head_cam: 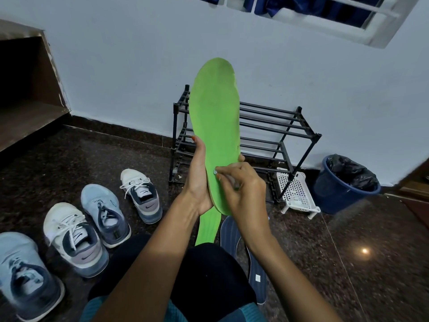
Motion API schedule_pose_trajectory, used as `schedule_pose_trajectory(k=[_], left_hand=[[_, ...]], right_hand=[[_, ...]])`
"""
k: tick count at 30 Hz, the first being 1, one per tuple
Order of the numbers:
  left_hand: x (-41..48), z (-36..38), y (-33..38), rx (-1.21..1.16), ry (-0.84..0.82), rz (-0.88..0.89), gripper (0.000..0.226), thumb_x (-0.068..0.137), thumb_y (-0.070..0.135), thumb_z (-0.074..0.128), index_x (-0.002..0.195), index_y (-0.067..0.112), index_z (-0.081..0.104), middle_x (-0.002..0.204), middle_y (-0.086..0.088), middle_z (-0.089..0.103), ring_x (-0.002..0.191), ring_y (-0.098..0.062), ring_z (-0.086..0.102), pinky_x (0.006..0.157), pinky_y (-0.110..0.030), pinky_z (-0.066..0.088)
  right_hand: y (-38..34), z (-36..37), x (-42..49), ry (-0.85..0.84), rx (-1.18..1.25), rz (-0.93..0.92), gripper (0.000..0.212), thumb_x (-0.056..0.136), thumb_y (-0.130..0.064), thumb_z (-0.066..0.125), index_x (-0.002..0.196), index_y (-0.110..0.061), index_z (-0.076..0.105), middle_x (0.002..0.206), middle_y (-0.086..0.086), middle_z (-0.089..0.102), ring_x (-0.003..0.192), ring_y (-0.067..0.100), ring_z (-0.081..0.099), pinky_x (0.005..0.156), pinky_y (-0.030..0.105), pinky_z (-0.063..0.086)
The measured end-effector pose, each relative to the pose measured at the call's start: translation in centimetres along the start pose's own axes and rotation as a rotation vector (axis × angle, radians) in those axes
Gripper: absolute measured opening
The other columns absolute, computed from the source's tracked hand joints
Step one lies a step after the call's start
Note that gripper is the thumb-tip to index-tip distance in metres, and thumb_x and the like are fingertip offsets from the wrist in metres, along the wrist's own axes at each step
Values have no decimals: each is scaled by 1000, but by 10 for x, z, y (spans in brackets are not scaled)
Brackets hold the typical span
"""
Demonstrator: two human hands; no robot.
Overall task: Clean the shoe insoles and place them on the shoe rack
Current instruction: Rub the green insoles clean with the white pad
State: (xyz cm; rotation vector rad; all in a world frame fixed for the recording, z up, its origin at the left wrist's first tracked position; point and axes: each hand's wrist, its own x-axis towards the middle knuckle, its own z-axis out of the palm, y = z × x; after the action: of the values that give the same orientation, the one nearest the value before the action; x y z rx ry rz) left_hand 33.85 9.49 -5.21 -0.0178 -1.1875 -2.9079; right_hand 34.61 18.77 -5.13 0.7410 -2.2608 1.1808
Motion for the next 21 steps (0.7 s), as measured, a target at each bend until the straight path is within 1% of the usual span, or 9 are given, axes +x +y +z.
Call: schedule_pose_trajectory(k=[3, 6, 10, 12, 14, 16, 17, 19, 21], left_hand=[[0, -2, 1, -35, -46, -7, 86, 86, 74, 13, 100, 6, 64, 82, -10, 65, 71, -21, 63, 90, -49, 50], [1, -3, 2, -59, -65, -1, 85, 85, 75, 13, 105, 6, 60, 81, -10, 64, 70, -20, 62, 89, -53, 52], [0, -2, 1, -30, -59, -14, 87, 85, 75, 12, 104, 6, 62, 84, -11, 64, 73, -21, 63, 91, -53, 50], [-1, 0, 1, 1, -52, -11, 87, 86, 74, 11, 99, 7, 64, 84, -11, 66, 73, -21, 64, 87, -46, 52], [-1, 0, 1, 44, -23, -6, 86, 89, 71, 8, 95, 8, 67, 84, -11, 68, 72, -20, 66, 73, -34, 56], [0, -1, 0, 52, -14, -3, 85, 89, 70, 8, 94, 8, 67, 83, -10, 68, 72, -20, 65, 70, -31, 56], [0, -1, 0, 45, -25, 0, 86, 89, 71, 9, 96, 8, 66, 84, -10, 68, 73, -21, 65, 75, -35, 55], [-1, -1, 1, 2, -55, -7, 86, 86, 74, 11, 101, 7, 64, 84, -11, 66, 73, -22, 63, 89, -48, 50], [0, -1, 2, -42, -67, -9, 87, 85, 74, 11, 105, 6, 61, 82, -11, 64, 71, -21, 62, 89, -53, 50]], right_hand=[[-3, -2, -13, -56, 77, 1, 16, 77, 4, 66, 89, -4, 72, 82, 5, 63, 78, -2, 56, 75, 5, 39], [-6, -4, -28, -102, 144, 11, 15, 77, 0, 65, 89, -6, 73, 80, -2, 59, 81, -1, 55, 70, 3, 39], [-5, -8, -23, -108, 102, 5, 13, 77, 0, 66, 87, -6, 72, 81, 1, 61, 79, 0, 55, 72, 3, 38], [-3, -9, -13, -89, 59, -5, 12, 77, 0, 66, 86, -5, 72, 82, 5, 62, 77, 5, 57, 75, 8, 41], [0, -9, -4, -66, 24, -1, 11, 78, 0, 66, 87, -4, 72, 82, 7, 62, 77, 15, 59, 77, 22, 45], [0, -7, -3, -56, -6, -18, 12, 79, 0, 64, 89, -3, 71, 82, 8, 61, 77, 19, 59, 74, 28, 48], [0, -6, -4, -54, -15, -34, 13, 78, 0, 63, 89, -2, 71, 82, 8, 61, 76, 19, 59, 74, 27, 48], [-2, -5, -11, -66, 5, -51, 14, 77, -1, 62, 88, -1, 71, 80, 8, 60, 75, 11, 55, 75, 15, 44], [-4, -6, -21, -104, 44, -41, 15, 77, -6, 62, 87, -3, 72, 79, 4, 59, 73, 5, 53, 70, 5, 39]])
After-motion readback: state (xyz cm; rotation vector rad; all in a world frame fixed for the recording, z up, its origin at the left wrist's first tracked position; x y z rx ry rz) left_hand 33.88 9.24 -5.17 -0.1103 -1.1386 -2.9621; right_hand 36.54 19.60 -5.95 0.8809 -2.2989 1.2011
